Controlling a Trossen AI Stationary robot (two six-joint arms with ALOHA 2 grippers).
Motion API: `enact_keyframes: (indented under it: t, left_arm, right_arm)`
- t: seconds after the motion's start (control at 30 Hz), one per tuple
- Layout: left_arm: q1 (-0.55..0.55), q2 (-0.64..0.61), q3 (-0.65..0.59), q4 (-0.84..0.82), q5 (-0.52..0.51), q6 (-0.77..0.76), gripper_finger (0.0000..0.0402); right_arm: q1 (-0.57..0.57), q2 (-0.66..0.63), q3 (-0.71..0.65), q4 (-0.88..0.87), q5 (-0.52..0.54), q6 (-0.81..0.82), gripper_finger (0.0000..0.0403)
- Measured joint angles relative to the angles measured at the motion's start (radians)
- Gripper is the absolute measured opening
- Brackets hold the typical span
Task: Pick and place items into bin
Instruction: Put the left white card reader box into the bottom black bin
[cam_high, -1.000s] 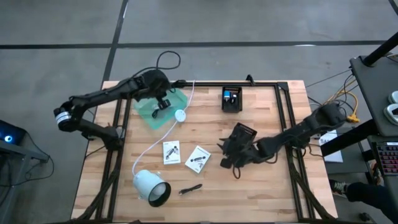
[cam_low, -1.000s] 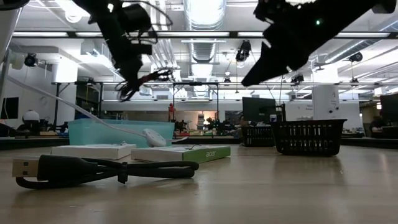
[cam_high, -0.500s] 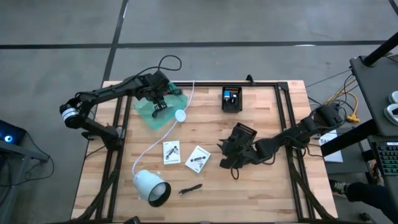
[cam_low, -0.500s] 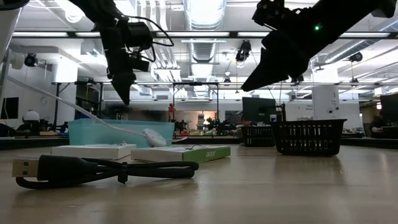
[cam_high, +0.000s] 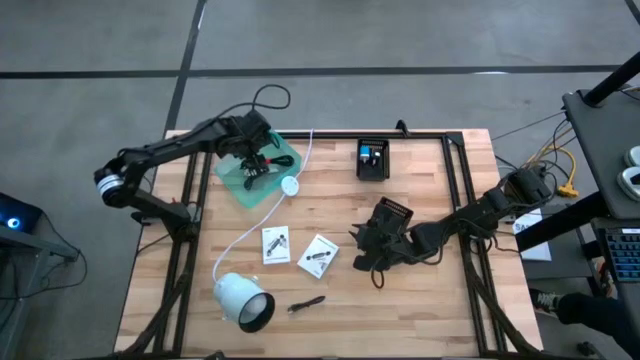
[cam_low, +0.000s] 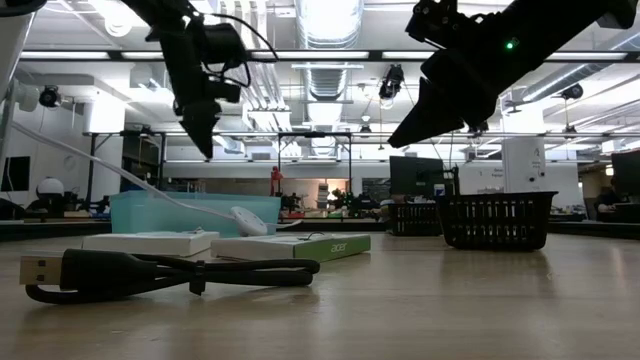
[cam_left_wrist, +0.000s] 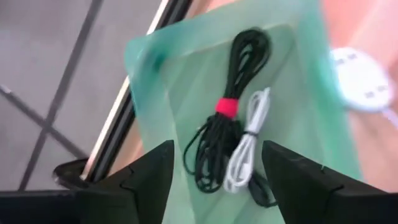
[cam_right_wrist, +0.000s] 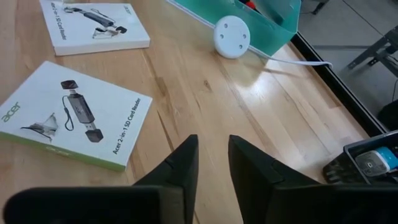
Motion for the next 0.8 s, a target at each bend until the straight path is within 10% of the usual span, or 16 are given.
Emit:
enact_keyframes:
  t: [0.4, 0.8]
  left_arm:
    - [-0.097, -0.06, 0.029, 0.045, 0.418, 0.001, 0.0228]
    - [-0.407, -0.024, 0.017, 0.037, 0.438, 0.121, 0.0228]
  right_arm:
    - [0.0, 0.0, 0.0, 0.002, 0.0, 0.0, 0.0068]
    - [0.0, 0.0, 0.0, 0.005, 0.0, 0.002, 0.0068]
